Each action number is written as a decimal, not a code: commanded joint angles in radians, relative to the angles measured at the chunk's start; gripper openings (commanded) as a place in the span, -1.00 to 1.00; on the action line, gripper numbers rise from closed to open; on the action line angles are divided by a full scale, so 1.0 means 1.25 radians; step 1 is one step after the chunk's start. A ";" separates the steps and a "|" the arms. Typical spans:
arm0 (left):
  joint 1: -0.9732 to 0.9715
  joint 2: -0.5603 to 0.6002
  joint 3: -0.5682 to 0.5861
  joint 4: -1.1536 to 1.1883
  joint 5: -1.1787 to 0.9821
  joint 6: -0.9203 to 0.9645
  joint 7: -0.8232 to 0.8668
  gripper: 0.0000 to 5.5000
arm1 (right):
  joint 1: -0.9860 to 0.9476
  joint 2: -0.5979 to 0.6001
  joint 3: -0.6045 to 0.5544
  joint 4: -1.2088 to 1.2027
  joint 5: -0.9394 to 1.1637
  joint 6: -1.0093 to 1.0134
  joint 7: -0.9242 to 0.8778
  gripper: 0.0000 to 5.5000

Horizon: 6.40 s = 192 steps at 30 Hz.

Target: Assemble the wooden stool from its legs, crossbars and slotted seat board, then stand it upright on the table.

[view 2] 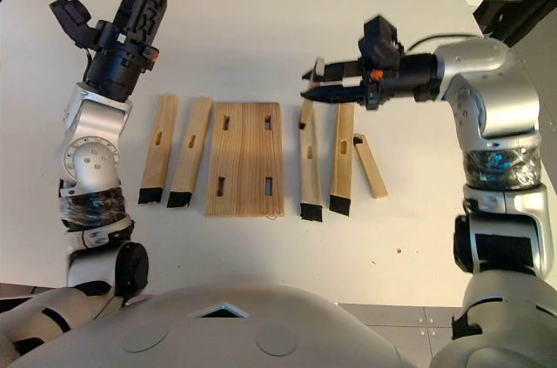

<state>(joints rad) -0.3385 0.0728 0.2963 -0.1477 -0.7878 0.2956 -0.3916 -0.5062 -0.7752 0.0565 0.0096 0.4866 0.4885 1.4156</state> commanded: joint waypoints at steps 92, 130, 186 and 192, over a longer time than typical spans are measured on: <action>0.034 0.034 -0.028 0.063 0.069 -0.051 0.006 0.09 | 0.204 0.002 -0.037 0.318 -0.094 -0.285 -0.039 0.00; 0.053 0.038 0.005 0.068 0.085 -0.065 0.043 0.09 | 0.186 0.096 -0.163 -0.270 0.212 0.098 -0.407 0.17; 0.312 -0.001 0.050 -0.128 0.070 -0.035 0.178 0.09 | 0.590 0.154 -0.136 -0.512 0.108 0.422 -0.856 0.17; 0.287 0.007 0.043 -0.111 0.069 -0.029 0.173 0.09 | 0.549 0.191 -0.170 -0.515 0.122 0.448 -0.892 0.24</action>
<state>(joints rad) 0.0375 0.0719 0.3569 -0.3022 -0.7022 0.2486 -0.1762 0.1951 -0.5353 -0.1335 -0.6246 0.6297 1.0286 0.3067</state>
